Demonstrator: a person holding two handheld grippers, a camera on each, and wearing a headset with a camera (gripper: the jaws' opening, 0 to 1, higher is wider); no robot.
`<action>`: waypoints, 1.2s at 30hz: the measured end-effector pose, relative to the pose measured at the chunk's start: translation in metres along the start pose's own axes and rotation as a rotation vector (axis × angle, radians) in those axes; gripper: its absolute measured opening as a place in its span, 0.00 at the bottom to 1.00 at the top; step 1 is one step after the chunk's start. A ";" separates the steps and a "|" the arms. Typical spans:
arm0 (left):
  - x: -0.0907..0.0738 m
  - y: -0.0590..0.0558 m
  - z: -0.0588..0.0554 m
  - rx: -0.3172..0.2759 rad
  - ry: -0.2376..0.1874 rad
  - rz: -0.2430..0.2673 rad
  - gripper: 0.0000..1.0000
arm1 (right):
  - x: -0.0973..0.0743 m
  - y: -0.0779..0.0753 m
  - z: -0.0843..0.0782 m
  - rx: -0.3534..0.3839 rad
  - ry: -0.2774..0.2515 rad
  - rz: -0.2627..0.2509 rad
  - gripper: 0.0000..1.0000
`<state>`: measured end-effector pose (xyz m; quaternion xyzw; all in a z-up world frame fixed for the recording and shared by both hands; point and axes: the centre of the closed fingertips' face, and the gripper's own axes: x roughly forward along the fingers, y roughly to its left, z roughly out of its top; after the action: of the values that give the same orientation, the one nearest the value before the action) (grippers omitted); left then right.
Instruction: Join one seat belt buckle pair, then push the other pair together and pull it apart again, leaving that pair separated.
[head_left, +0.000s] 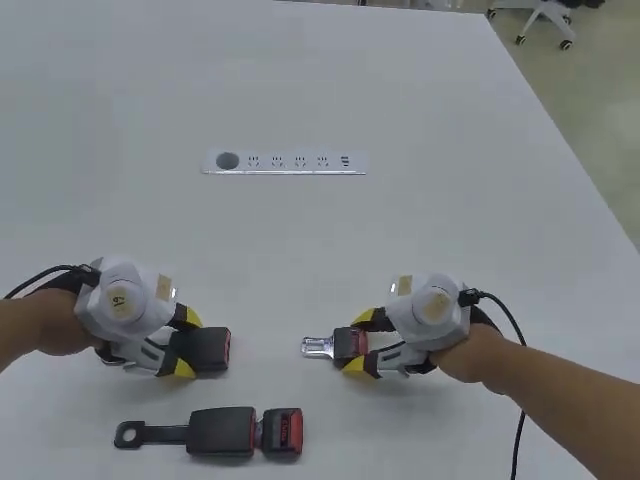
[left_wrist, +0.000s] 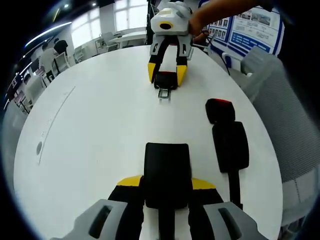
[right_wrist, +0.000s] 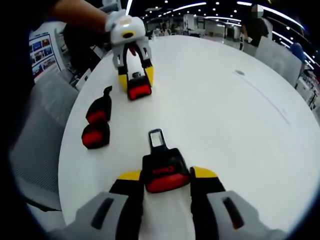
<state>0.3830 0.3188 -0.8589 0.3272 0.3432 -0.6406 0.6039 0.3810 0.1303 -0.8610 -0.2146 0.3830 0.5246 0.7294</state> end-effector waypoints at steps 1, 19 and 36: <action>0.000 0.000 0.000 0.002 0.000 0.000 0.34 | -0.002 -0.001 -0.003 -0.005 0.004 -0.005 0.36; 0.000 0.000 0.001 -0.011 -0.009 0.004 0.35 | -0.008 0.001 -0.008 0.040 -0.011 -0.007 0.38; -0.057 0.032 0.022 -0.432 -0.188 0.290 0.77 | -0.039 -0.019 0.025 0.219 -0.280 -0.282 0.76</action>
<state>0.4183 0.3308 -0.8009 0.1758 0.3639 -0.4868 0.7744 0.4008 0.1184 -0.8167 -0.1110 0.2990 0.3972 0.8605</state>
